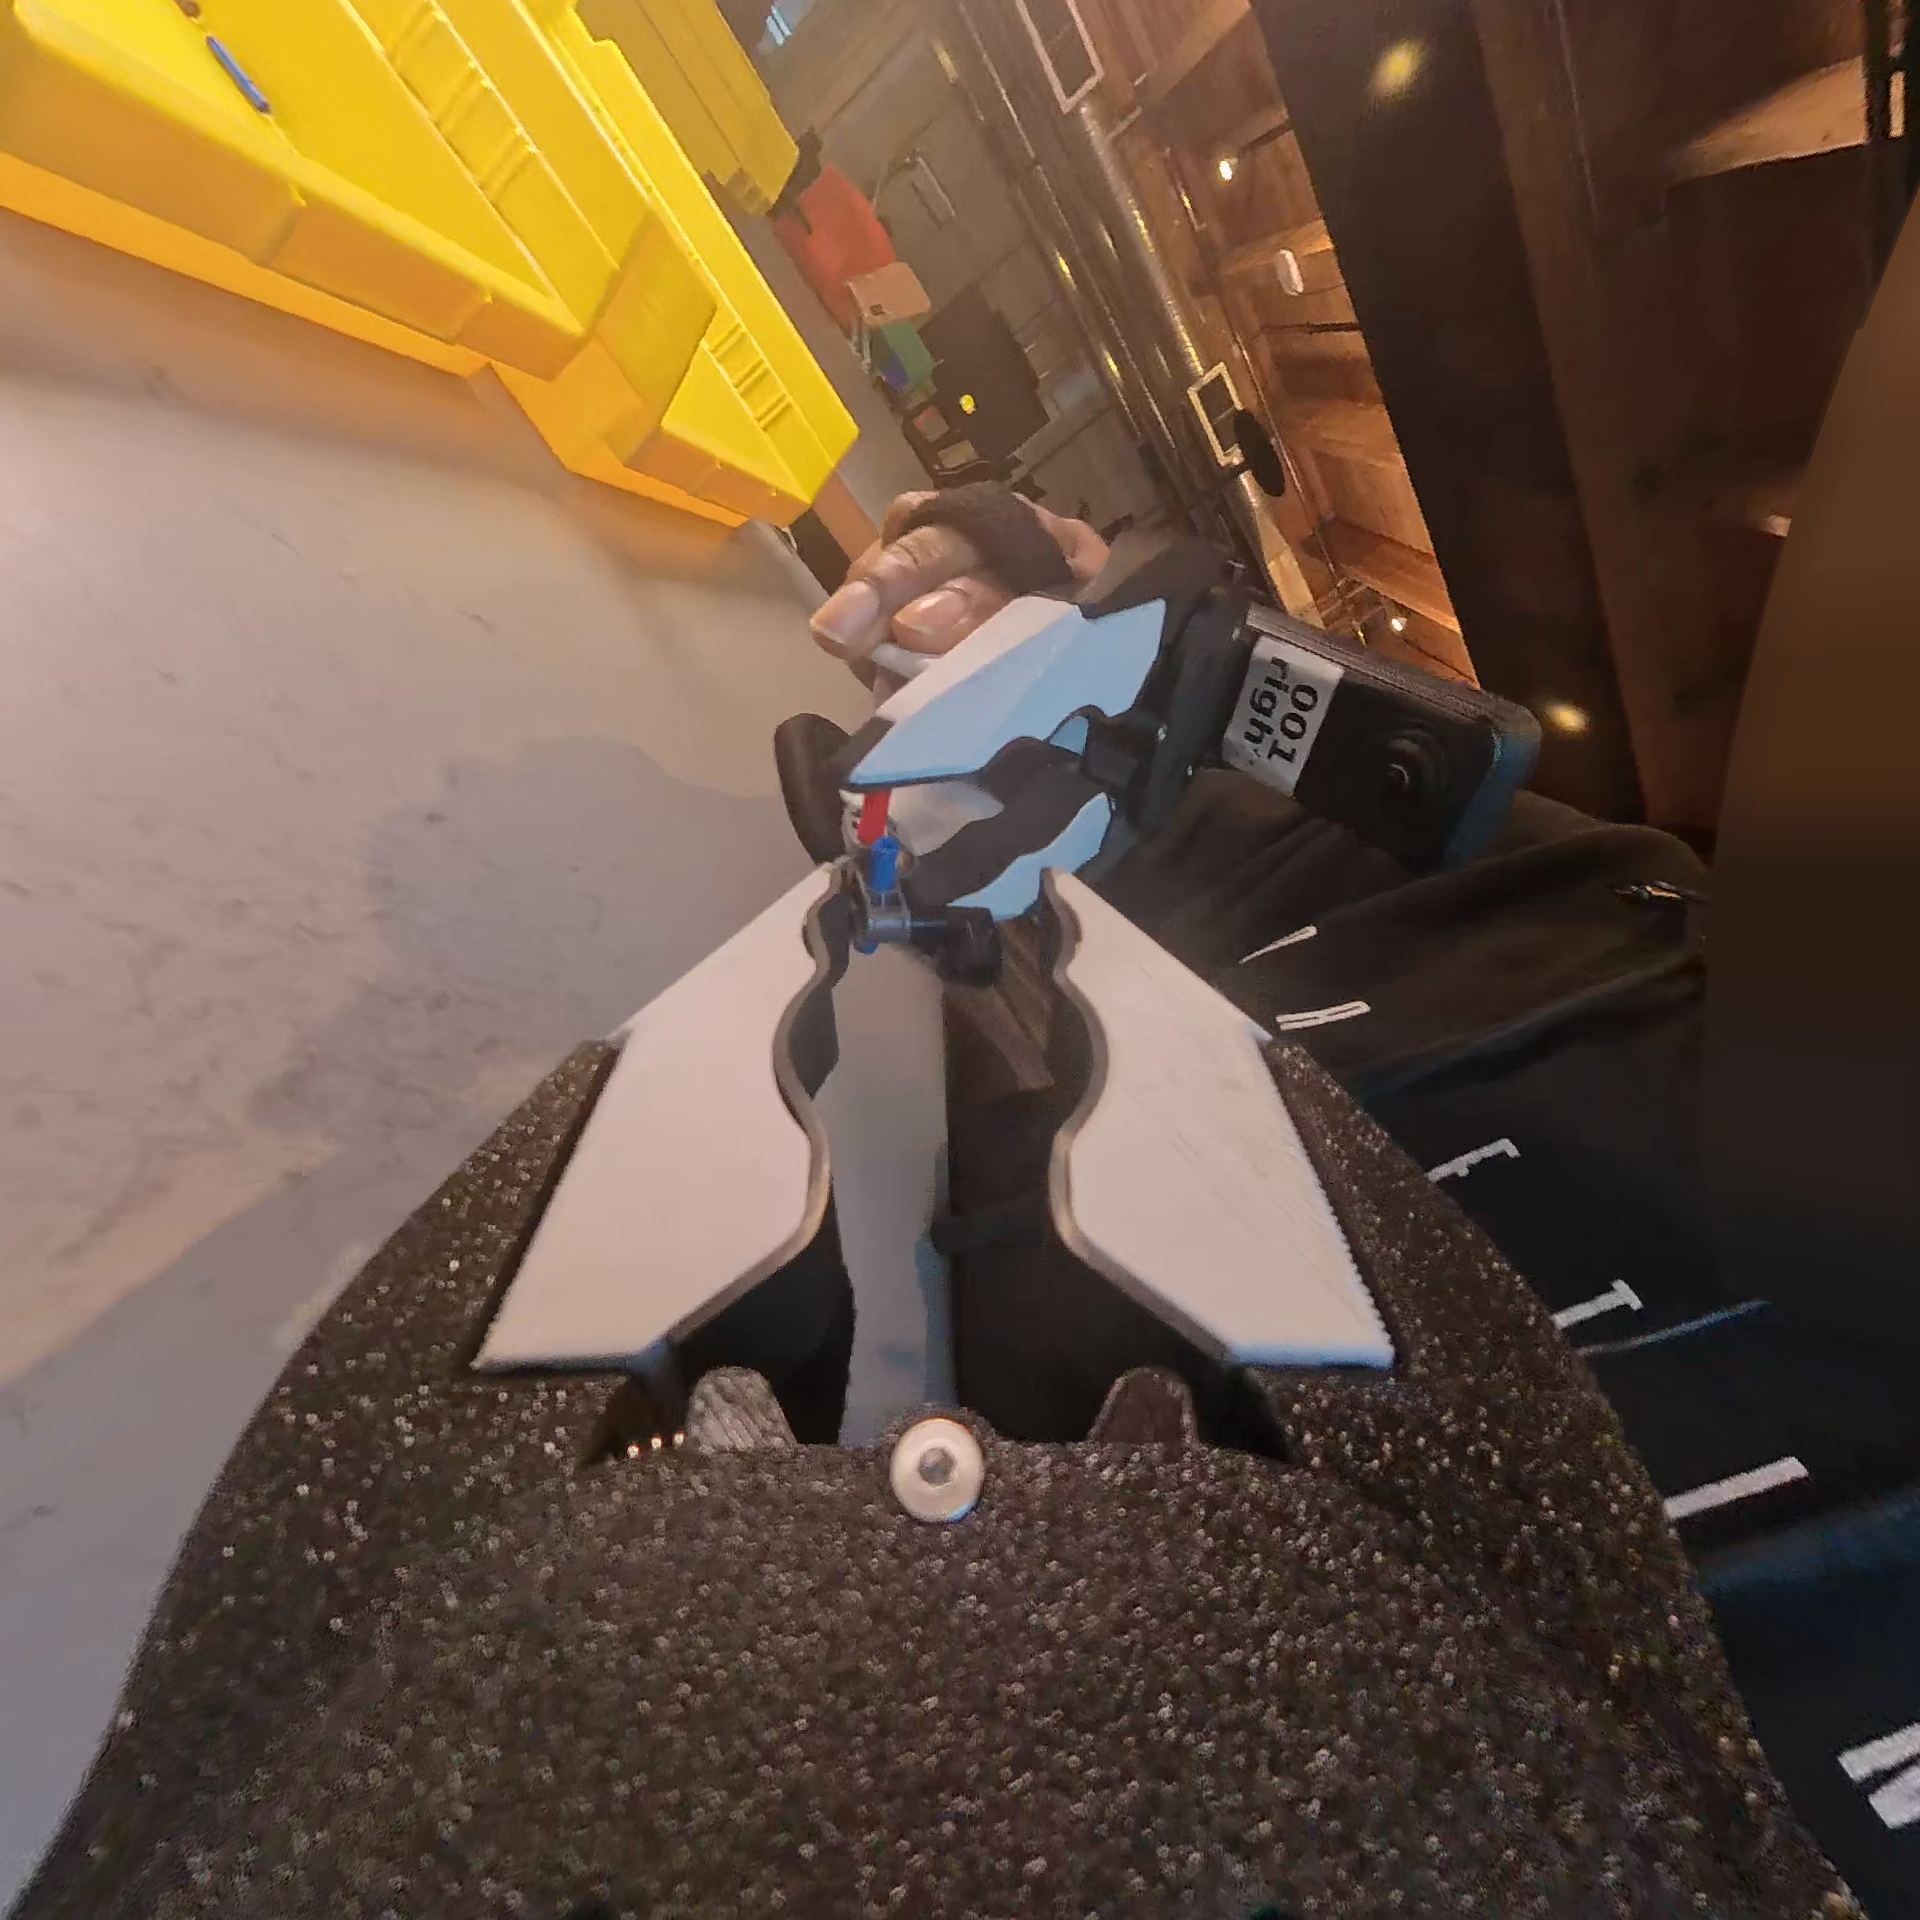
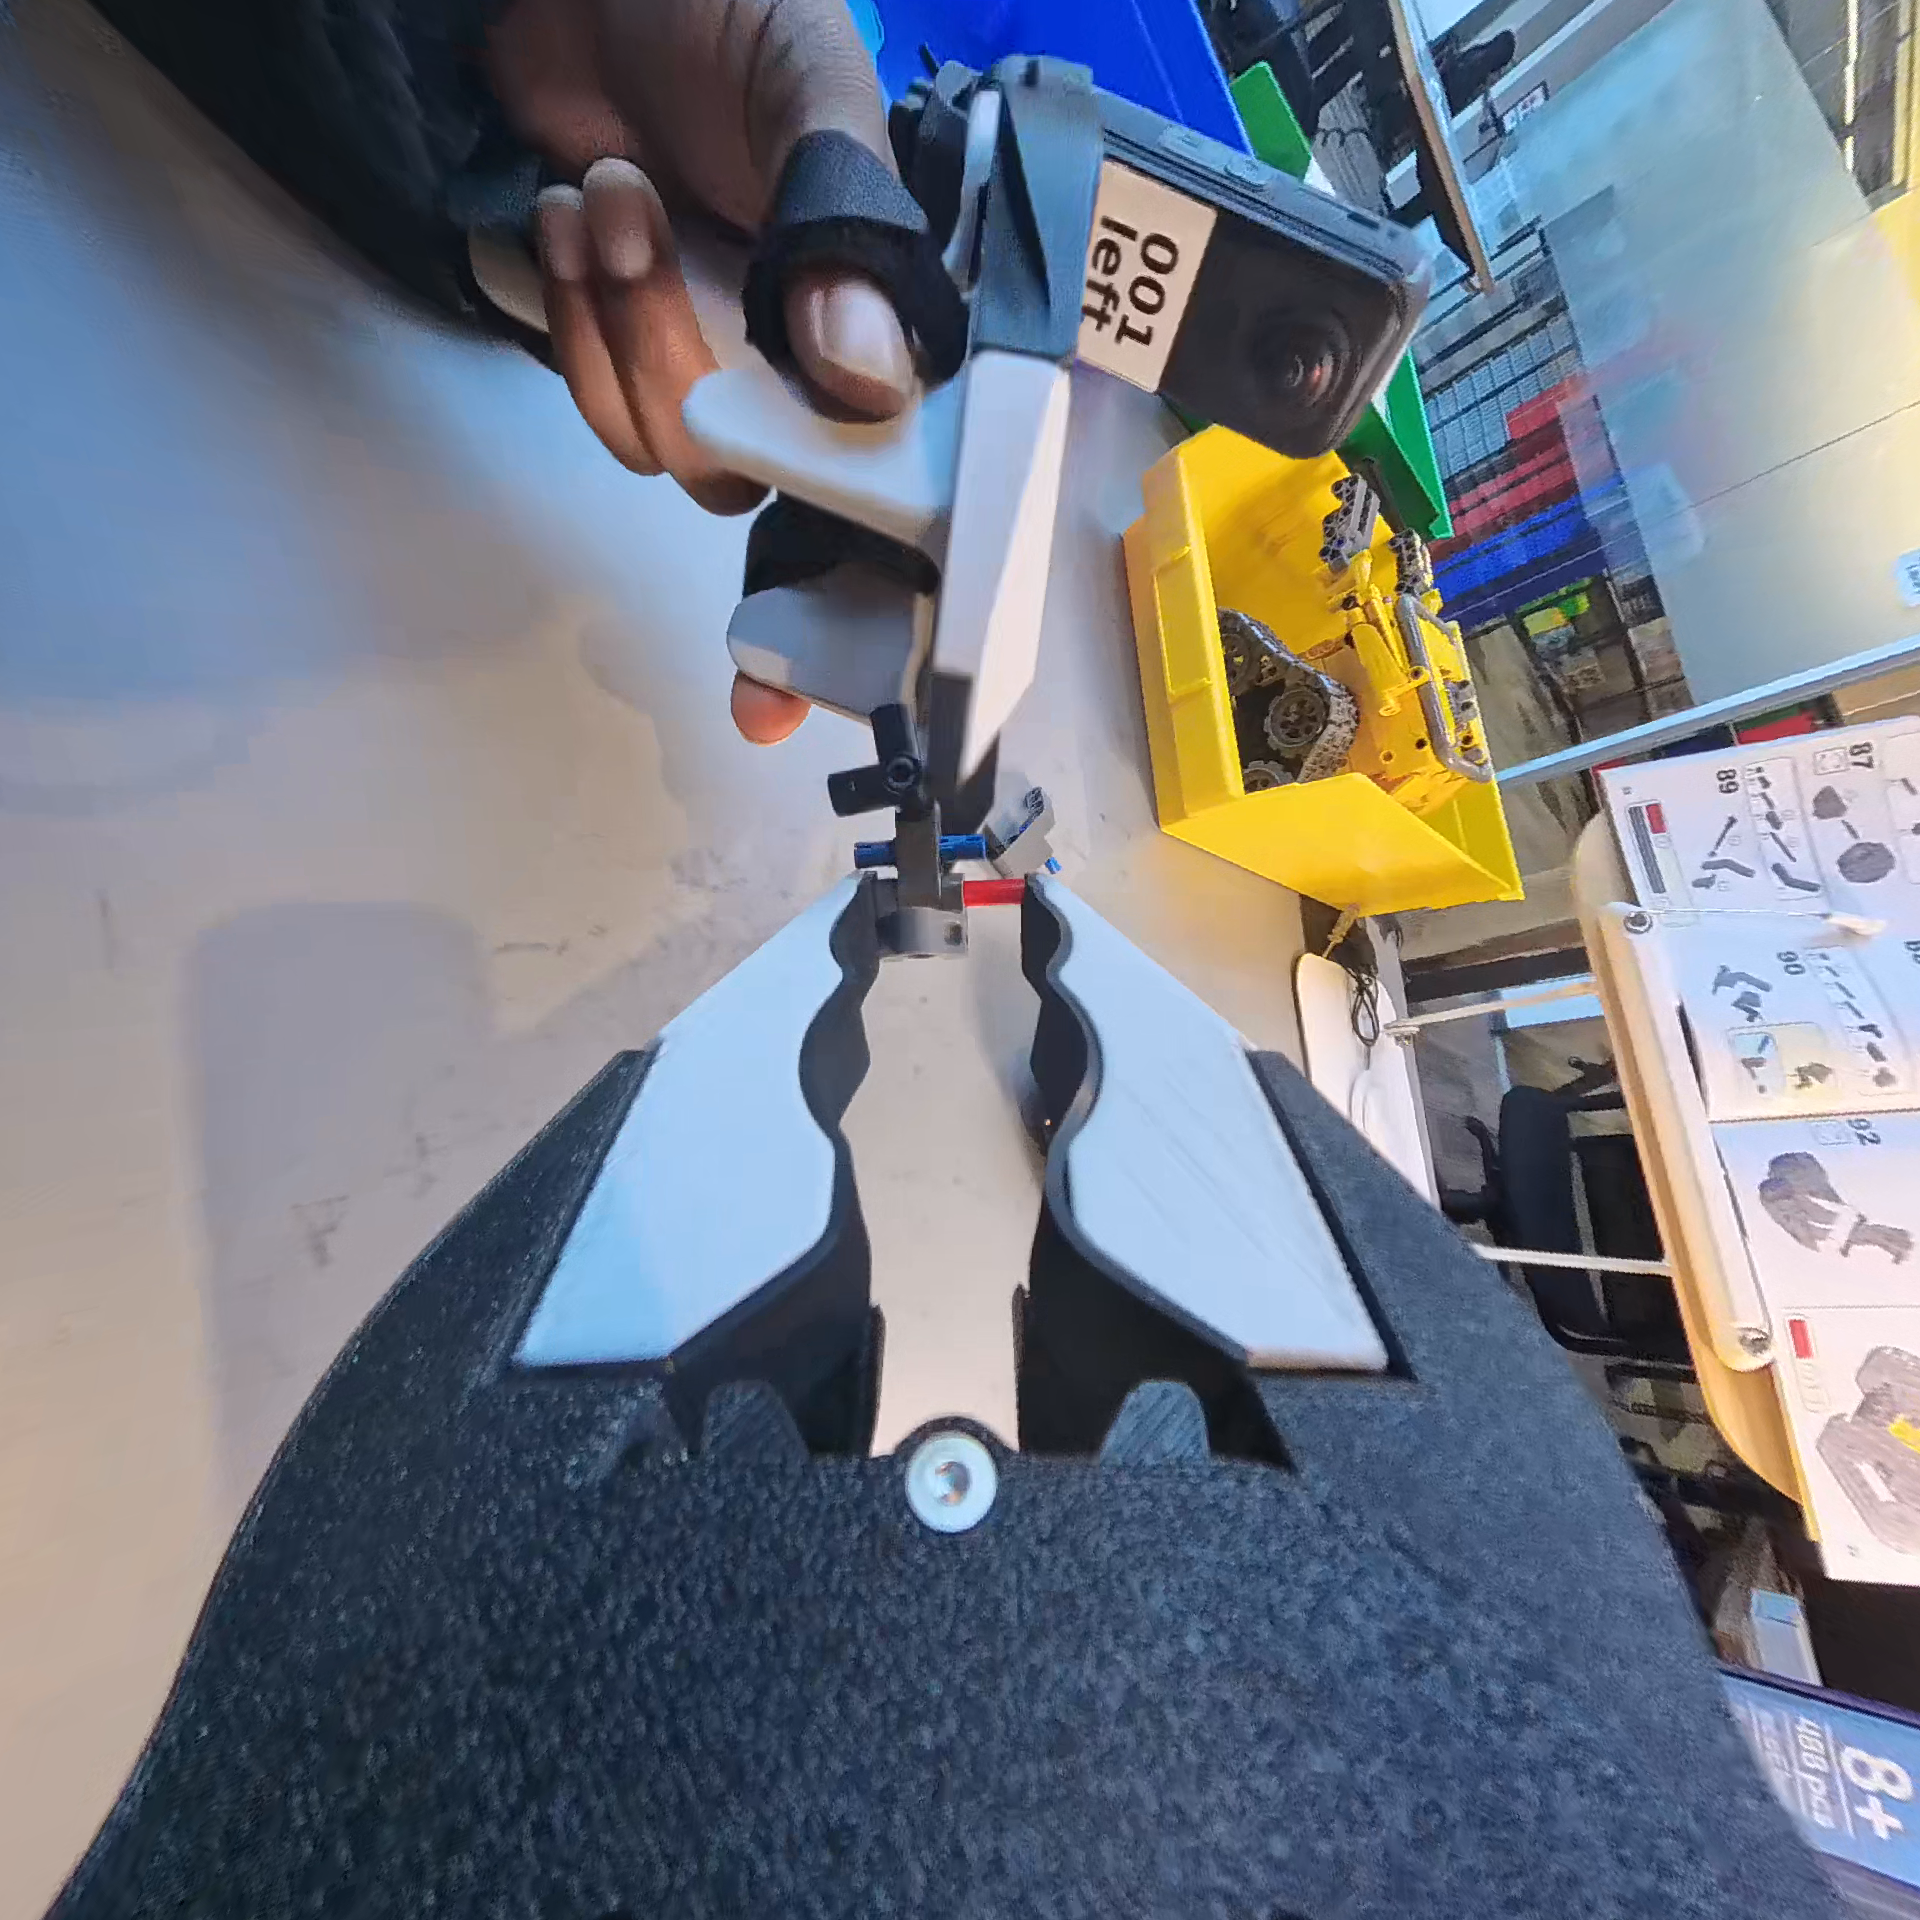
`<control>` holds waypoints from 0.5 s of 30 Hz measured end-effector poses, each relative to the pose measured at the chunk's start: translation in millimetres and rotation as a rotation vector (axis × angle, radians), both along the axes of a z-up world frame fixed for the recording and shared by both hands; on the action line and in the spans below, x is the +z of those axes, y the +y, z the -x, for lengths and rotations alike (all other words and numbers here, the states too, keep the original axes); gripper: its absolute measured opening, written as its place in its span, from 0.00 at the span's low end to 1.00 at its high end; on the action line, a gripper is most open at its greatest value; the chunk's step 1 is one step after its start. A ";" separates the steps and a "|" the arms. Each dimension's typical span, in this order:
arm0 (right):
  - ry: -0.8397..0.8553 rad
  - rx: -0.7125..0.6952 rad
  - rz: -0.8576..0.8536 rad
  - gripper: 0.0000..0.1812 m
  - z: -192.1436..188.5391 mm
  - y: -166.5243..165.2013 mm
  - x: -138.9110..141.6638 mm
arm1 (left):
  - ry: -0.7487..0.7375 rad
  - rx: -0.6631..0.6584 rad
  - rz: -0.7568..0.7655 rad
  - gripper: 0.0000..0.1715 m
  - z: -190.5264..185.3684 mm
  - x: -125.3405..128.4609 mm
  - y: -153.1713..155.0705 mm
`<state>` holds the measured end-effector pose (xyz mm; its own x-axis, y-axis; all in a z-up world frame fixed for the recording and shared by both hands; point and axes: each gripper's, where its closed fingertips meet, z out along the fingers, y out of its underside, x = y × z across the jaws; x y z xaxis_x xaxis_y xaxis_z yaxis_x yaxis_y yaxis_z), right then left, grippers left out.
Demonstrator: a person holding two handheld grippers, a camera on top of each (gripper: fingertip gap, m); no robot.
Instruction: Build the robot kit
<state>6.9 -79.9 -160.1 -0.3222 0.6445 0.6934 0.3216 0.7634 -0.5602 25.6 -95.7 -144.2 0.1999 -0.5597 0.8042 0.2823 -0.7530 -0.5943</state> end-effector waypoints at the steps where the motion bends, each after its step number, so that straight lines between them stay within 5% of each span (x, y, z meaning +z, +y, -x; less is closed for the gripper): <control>1: 0.008 -0.001 0.006 0.13 -0.6 0.6 2.1 | 0.007 -0.016 -0.017 0.22 0.2 1.2 -3.5; 7: 0.037 0.003 0.056 0.13 -2.4 -0.4 6.6 | 0.121 0.013 -0.111 0.17 -1.4 -1.1 -6.3; 15: 0.109 0.019 0.100 0.13 -8.1 -1.3 18.1 | 0.033 0.016 -0.102 0.15 -1.8 9.3 -6.0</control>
